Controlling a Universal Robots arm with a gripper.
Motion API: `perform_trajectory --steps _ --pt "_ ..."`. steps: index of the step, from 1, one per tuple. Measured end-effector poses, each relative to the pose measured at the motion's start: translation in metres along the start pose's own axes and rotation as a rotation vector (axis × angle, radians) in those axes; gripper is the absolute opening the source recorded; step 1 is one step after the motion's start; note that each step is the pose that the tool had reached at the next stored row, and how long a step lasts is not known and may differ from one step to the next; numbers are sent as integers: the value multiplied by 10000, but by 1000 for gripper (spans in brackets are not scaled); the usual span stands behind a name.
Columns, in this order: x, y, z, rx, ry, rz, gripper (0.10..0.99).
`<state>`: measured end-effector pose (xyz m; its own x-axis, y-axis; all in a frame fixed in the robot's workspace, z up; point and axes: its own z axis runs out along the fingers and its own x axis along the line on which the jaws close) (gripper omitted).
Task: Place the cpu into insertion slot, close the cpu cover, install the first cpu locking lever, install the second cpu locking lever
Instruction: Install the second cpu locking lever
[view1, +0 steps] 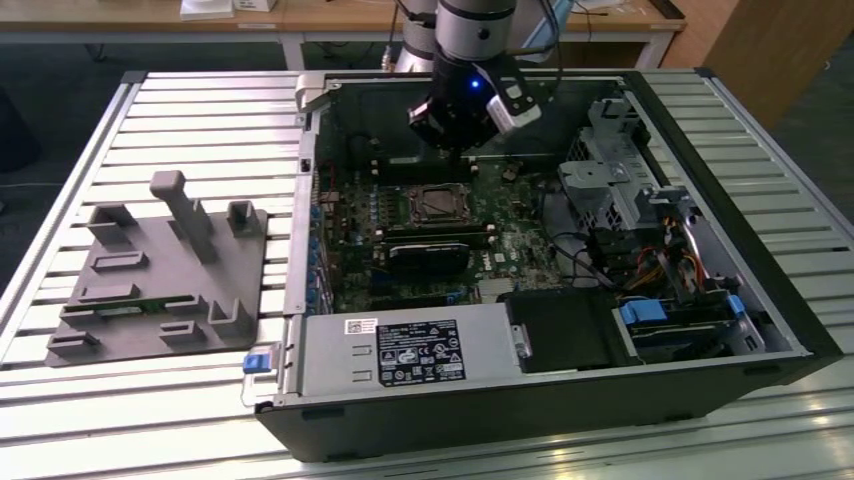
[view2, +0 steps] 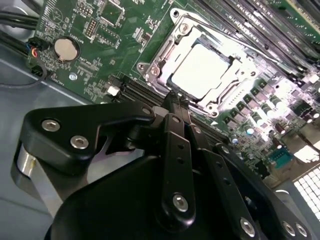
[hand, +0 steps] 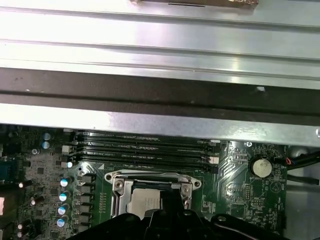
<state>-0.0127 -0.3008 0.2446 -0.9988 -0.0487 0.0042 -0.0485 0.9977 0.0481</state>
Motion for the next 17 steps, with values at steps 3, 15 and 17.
perform_trajectory --steps 3,15,17 --pt "1 -10 -5 34 3 0 106" --pt "11 -212 -12 37 3 0 106" --pt "13 -266 -12 35 3 1 106"
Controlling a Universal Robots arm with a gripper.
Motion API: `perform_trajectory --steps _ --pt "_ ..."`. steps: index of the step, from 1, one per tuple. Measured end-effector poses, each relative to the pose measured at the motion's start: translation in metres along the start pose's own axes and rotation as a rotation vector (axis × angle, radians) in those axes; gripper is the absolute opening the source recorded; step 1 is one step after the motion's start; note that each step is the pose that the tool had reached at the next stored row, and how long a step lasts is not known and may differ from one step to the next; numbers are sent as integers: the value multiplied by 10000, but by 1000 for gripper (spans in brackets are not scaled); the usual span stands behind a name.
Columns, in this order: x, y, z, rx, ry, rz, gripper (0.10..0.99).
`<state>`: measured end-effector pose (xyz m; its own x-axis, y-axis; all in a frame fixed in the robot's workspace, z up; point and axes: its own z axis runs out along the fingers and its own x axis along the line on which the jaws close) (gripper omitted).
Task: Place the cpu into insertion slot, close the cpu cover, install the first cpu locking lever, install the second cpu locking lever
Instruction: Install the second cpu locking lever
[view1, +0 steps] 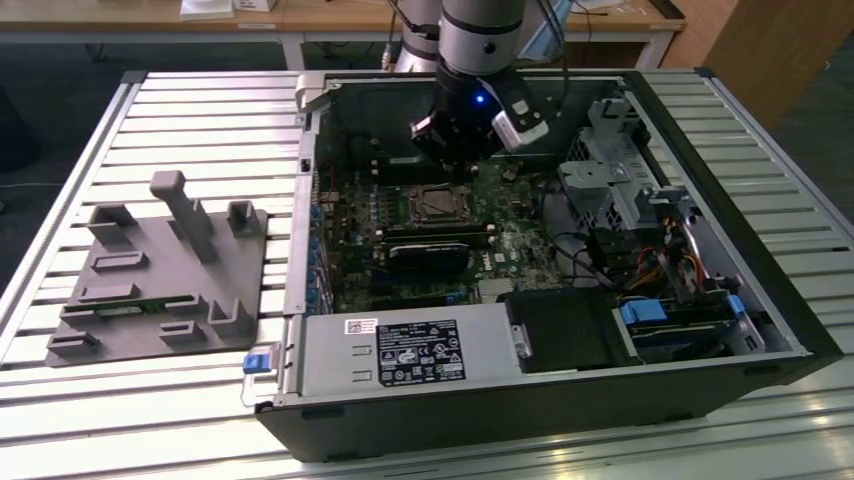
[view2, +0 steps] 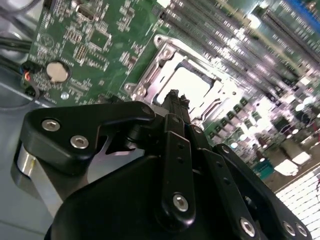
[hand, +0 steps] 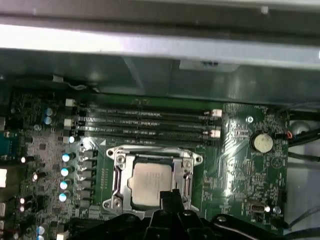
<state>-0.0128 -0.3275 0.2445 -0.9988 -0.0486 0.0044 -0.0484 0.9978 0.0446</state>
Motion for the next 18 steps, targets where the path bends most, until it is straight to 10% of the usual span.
perform_trajectory --steps 8,18 --pt "6 -127 13 -253 -10 -3 106" --pt "7 -172 99 -308 -10 -5 106"
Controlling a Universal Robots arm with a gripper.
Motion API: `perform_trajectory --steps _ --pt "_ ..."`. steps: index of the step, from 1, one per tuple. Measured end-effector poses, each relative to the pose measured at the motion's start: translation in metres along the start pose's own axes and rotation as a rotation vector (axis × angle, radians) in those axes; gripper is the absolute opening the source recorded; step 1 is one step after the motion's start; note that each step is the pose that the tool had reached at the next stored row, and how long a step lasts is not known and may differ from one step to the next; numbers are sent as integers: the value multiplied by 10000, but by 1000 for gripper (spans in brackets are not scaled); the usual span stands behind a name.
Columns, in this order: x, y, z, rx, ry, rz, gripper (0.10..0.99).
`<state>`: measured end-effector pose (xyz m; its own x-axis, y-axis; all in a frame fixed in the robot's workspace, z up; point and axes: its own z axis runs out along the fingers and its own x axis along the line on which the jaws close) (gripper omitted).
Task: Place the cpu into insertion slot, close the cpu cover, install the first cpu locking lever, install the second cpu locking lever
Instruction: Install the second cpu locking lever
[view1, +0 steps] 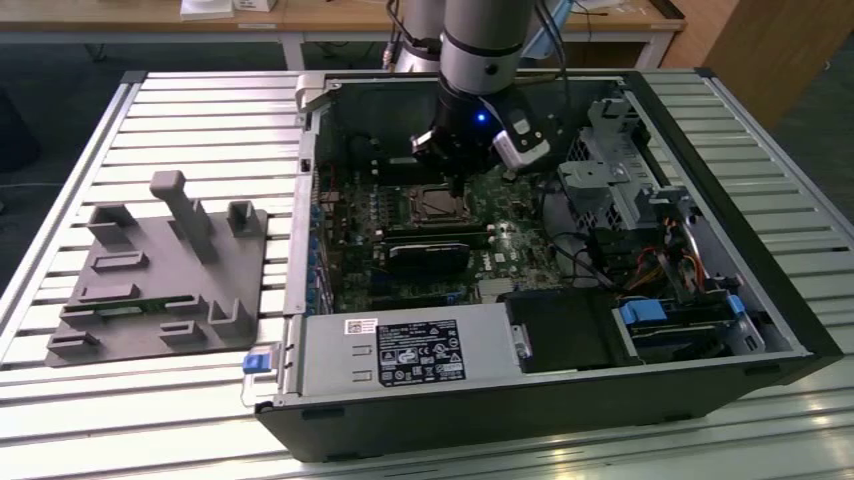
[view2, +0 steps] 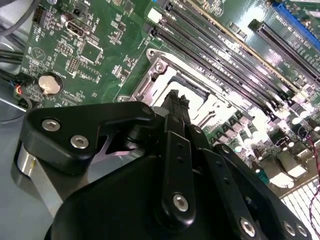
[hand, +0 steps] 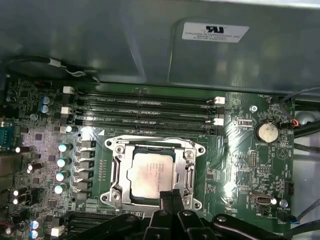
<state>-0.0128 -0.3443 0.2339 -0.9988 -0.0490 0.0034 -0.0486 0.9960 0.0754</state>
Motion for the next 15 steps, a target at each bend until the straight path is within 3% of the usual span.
perform_trajectory --steps 10,13,15 --pt "9 -184 1 -41 21 3 106" --pt "10 -203 6 -261 31 6 106" --pt "10 -212 11 -266 31 9 106"
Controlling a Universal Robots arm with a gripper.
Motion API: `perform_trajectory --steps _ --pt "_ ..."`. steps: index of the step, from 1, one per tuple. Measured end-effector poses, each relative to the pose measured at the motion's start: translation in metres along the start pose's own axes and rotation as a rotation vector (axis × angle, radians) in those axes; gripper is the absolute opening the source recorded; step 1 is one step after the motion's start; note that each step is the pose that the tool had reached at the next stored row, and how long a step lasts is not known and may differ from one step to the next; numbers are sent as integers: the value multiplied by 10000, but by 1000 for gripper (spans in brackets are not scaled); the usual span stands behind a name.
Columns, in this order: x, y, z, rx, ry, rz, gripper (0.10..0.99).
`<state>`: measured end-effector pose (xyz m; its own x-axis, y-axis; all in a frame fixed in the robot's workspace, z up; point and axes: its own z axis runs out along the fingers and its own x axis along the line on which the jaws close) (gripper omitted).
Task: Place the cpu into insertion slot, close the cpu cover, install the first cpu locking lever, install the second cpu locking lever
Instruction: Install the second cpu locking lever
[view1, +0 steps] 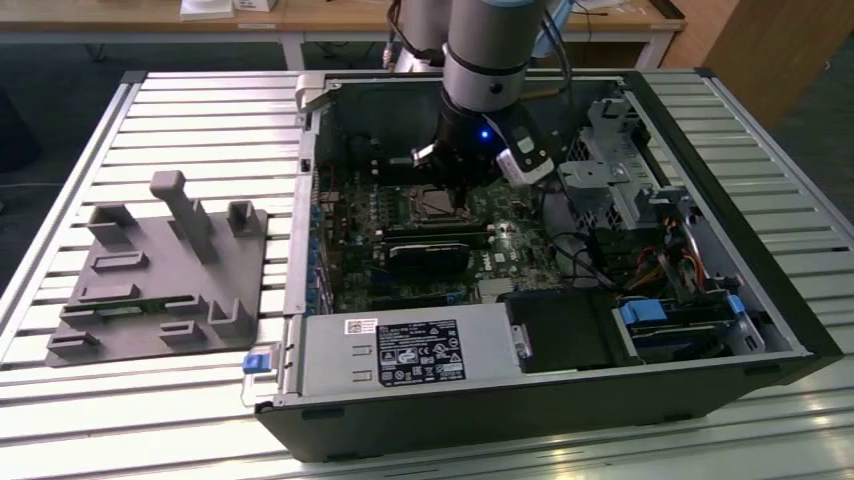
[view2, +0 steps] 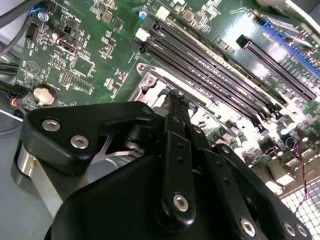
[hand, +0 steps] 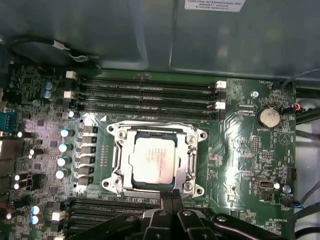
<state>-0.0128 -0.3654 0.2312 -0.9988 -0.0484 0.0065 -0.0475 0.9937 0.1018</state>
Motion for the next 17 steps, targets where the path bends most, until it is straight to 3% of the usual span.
perform_trajectory --steps 4,11,17 --pt "36 -47 14 1 0 1 106" --pt "319 -59 37 -2 -2 1 106" --pt "331 -126 31 -3 -3 38 106"
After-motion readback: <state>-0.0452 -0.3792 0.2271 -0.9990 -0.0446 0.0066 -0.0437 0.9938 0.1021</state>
